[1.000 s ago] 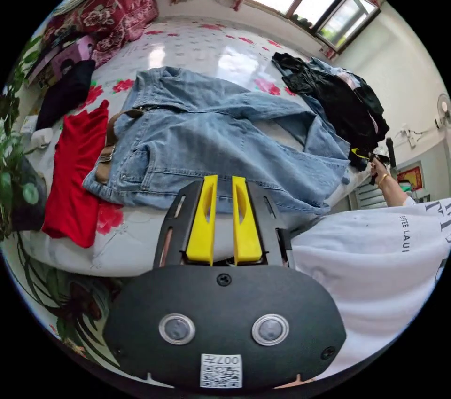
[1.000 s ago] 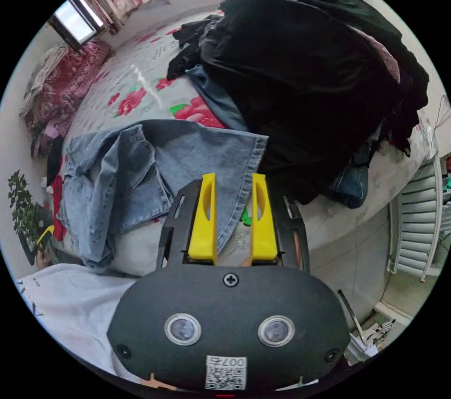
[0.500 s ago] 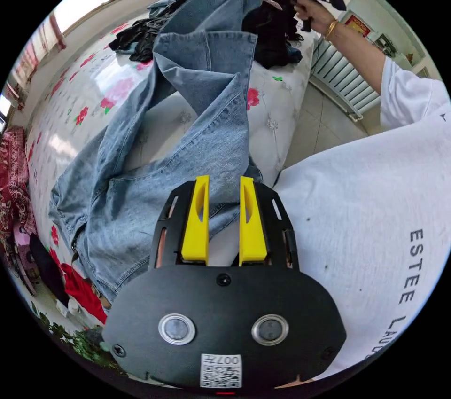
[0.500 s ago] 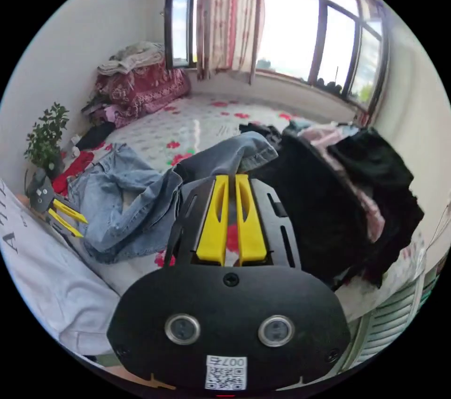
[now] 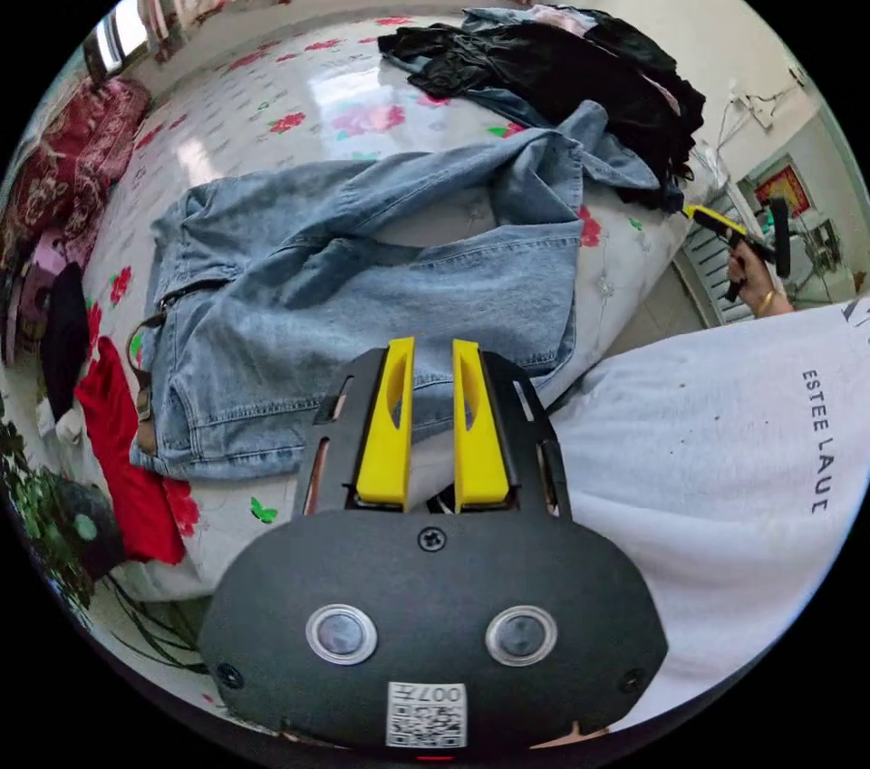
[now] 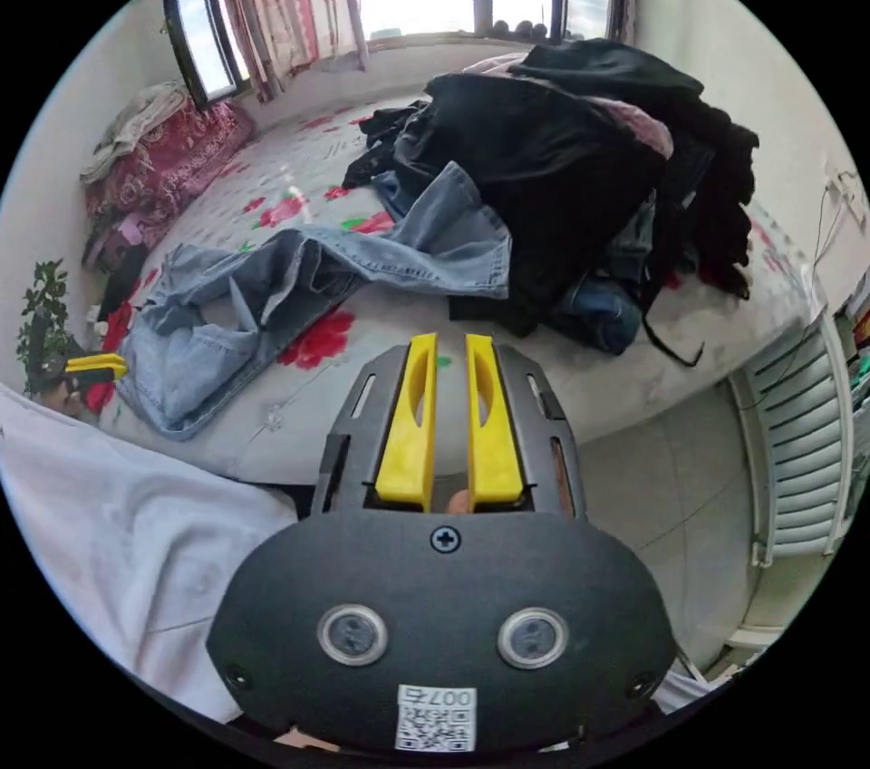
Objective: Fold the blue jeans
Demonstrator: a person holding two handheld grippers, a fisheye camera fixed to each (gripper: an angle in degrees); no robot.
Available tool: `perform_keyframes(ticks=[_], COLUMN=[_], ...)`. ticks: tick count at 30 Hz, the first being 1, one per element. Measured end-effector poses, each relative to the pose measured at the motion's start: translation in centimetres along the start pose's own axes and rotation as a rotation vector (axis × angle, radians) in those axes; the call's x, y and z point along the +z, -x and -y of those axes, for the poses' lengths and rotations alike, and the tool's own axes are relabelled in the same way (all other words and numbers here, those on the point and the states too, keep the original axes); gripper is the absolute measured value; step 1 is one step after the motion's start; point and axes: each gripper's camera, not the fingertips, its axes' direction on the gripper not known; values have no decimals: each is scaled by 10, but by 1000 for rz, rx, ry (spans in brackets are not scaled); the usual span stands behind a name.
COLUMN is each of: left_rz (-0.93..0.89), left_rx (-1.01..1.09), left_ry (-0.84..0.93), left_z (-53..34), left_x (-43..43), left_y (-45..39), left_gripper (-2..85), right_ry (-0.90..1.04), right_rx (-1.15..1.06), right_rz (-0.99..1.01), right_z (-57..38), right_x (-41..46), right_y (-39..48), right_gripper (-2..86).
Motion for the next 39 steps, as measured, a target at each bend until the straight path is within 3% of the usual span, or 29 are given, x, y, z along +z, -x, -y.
perform_keyframes(ticks=[7, 11, 16, 18, 21, 25, 29, 32, 36, 39], left_rz=[27, 61, 125, 144, 163, 117, 83, 117, 170, 64], left_rx=[-438, -520, -542, -528, -505, -490, -471, -469, -481, -375], left_ry=[-79, -102, -92, -79, -72, -20, 62, 64, -130, -271], left_z=[-64, -85, -106, -110, -121, -136, -149, -159, -161, -134], left_x=[-23, -33, -39, -39, -37, -16, 7, -2, -56, -82], left_y=[94, 128, 174, 187, 208, 237, 255, 266, 267, 257], left_gripper=[67, 69, 69, 69, 66, 65, 60, 37, -1, -7], right_ry=[57, 60, 283, 132, -24, -53, 104, 43, -122, -160], right_rx=[-23, -48, -43, -50, -116, -135, 110, 194, 218, 204], right_rz=[332, 351, 362, 390, 347, 119, -40, -123, -129, -101], right_z=[23, 67, 104, 106, 98, 57, 34, 16, 10, 26], right_x=[36, 60, 103, 55, -51, -139, -123, -130, -136, -118], right_y=[43, 75, 108, 104, 94, 87, 65, 74, 92, 95], right_gripper=[72, 62, 7, 2, -1, -1, 2, 4, 6, 4])
